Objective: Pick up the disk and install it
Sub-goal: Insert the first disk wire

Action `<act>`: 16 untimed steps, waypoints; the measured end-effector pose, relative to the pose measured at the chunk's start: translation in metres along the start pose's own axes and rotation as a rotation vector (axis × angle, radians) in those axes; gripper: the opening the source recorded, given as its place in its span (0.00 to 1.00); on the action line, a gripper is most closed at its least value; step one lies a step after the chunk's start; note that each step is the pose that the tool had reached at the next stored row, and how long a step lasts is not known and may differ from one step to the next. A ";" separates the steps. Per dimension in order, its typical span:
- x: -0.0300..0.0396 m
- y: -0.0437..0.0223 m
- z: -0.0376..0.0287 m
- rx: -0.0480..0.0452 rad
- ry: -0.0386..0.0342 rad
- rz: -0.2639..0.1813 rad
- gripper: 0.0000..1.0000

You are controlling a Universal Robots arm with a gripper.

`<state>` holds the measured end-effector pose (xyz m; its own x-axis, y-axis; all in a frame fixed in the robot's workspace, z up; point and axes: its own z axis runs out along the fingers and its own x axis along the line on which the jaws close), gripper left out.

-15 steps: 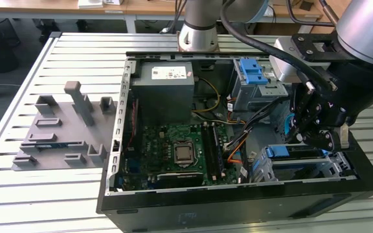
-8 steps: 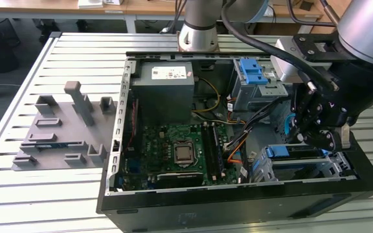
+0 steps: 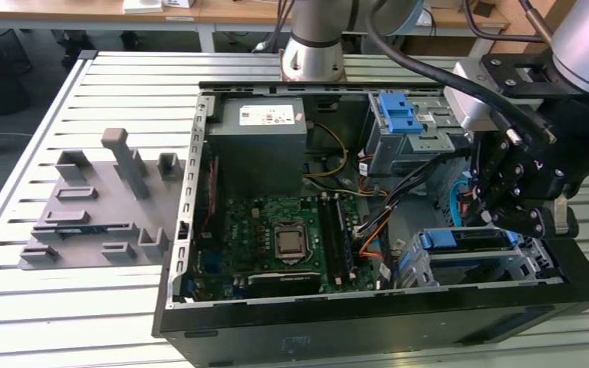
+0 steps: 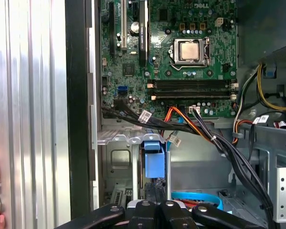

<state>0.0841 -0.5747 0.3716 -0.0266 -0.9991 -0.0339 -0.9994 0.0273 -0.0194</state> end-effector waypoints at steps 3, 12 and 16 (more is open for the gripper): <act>-0.0002 -0.0027 0.0000 -0.0001 0.0000 0.000 0.11; -0.0001 -0.0038 0.0001 -0.0001 0.0001 0.000 0.11; -0.0002 -0.0079 0.0001 -0.0001 0.0001 0.000 0.11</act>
<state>0.0920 -0.5748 0.3717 -0.0267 -0.9991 -0.0338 -0.9994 0.0273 -0.0193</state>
